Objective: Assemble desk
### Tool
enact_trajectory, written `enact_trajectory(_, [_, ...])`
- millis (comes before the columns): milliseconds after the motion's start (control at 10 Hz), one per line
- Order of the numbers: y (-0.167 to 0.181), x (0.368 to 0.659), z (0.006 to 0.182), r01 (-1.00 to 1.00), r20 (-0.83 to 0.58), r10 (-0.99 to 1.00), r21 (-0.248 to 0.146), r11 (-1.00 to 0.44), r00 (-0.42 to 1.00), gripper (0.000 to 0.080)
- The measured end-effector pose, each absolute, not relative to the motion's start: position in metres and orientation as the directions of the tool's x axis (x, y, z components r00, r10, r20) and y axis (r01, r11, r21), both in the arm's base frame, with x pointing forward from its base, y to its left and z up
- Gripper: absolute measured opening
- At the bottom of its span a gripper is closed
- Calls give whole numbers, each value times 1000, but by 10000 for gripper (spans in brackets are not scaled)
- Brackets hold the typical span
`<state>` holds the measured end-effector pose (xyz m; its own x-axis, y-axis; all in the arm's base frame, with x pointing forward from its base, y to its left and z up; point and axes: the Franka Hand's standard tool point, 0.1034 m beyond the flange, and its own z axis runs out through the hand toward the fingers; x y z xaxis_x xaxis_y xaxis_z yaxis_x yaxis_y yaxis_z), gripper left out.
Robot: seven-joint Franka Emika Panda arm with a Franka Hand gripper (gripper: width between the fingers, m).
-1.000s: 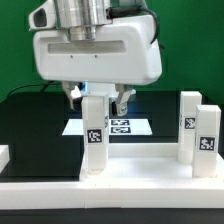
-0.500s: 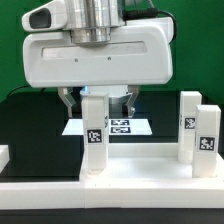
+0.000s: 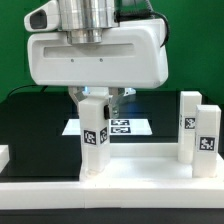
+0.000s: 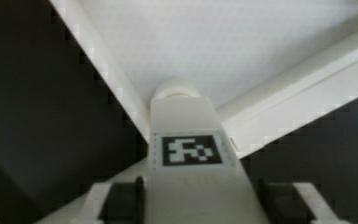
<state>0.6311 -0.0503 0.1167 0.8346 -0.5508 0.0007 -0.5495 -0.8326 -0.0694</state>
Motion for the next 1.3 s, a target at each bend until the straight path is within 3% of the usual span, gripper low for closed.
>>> enact_trajectory(200, [-51, 630, 115, -696, -12, -697, -70, -715, 717, 297])
enact_trajectory(500, [-54, 630, 115, -938, -103, -935, -104, -329, 340, 295])
enact_trajectory(600, [-52, 630, 114, -977, -130, -971, -104, -189, 201, 295])
enact_trajectory(900, [-46, 631, 113, -997, -153, -988, -79, 18, -5, 295])
enact_trajectory(1000, [-47, 631, 113, -997, -151, -988, -82, 0, 12, 373])
enact_trajectory(1100, [-47, 631, 113, -996, -150, -988, -85, -20, 33, 373])
enact_trajectory(1200, [-47, 631, 114, -996, -147, -988, -86, -33, 45, 552])
enact_trajectory(1300, [-49, 631, 117, -967, -107, -963, -92, -237, 246, 552])
